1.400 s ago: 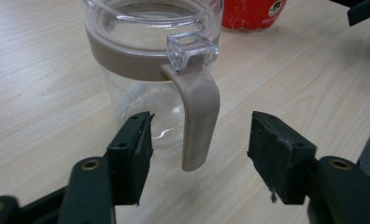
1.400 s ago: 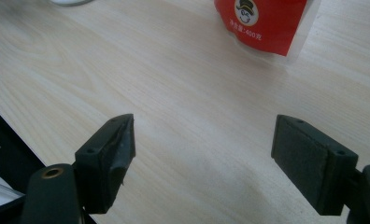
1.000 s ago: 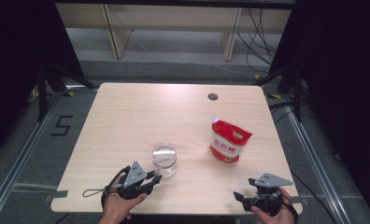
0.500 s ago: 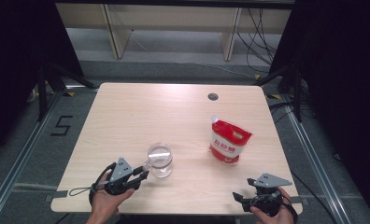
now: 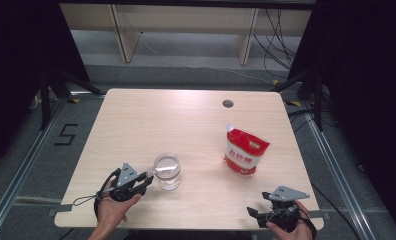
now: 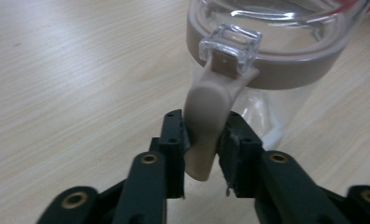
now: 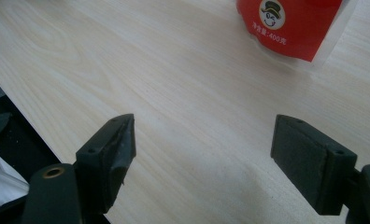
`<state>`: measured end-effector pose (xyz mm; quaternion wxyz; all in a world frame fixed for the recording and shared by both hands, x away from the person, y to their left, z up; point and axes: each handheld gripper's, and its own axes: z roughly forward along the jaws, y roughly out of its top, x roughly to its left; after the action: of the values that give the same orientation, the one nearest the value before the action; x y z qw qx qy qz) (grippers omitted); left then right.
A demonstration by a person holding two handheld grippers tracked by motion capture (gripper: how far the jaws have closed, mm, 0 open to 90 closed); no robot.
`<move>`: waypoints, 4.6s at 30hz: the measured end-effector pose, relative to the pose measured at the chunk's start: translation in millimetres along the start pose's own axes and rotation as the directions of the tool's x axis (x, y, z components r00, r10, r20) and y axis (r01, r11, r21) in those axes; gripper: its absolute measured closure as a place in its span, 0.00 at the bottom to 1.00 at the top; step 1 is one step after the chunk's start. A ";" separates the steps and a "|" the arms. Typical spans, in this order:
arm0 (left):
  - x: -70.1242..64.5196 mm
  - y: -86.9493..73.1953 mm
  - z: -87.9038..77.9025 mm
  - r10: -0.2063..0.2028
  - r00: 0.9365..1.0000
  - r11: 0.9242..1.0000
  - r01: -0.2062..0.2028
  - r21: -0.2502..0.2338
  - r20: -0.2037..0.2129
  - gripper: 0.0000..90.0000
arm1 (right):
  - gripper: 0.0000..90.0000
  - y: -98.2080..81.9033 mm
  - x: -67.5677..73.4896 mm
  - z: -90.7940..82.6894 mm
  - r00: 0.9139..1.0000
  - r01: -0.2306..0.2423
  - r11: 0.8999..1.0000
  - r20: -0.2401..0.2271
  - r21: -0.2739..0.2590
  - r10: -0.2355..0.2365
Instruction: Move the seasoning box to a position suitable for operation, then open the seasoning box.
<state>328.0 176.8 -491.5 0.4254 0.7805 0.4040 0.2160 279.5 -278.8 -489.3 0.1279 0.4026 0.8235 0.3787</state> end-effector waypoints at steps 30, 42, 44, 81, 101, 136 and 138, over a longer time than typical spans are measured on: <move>-1.7 1.9 11.0 0.048 0.997 0.998 -0.046 -0.044 0.052 0.85 | 0.26 1.5 -0.7 2.9 0.999 0.038 0.999 -0.016 0.015 -0.037; -26.5 3.2 10.5 0.069 0.989 0.997 -0.065 -0.037 0.134 0.84 | 0.26 1.3 -0.4 2.7 0.999 0.034 0.999 -0.005 0.010 -0.034; -27.8 2.9 9.7 0.071 0.988 0.997 -0.067 -0.038 0.137 0.84 | 0.26 1.5 -0.7 2.8 0.999 0.037 0.999 -0.010 0.014 -0.037; -47.2 12.5 30.8 0.085 0.971 0.995 -0.070 -0.076 0.221 0.82 | 0.26 0.0 0.9 6.0 0.998 0.050 0.998 -0.027 0.034 -0.049; -43.4 19.2 4.3 -0.010 0.957 0.998 0.025 -0.050 0.290 0.27 | 0.27 0.1 -1.0 8.2 0.996 0.077 0.997 -0.043 0.031 -0.076; -47.6 47.5 -9.0 0.092 0.961 0.982 -0.044 -0.185 0.259 0.99 | 0.24 5.3 3.2 8.7 0.996 0.081 0.997 -0.039 -0.012 -0.081; -48.9 48.8 -7.7 0.095 0.961 0.983 -0.049 -0.179 0.259 0.99 | 0.24 5.6 3.6 8.4 0.996 0.078 0.997 -0.033 -0.015 -0.078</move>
<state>316.2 125.5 -446.0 0.5330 0.7773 0.2944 0.1583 284.7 -269.6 -490.6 0.1316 0.3629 0.8379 0.3859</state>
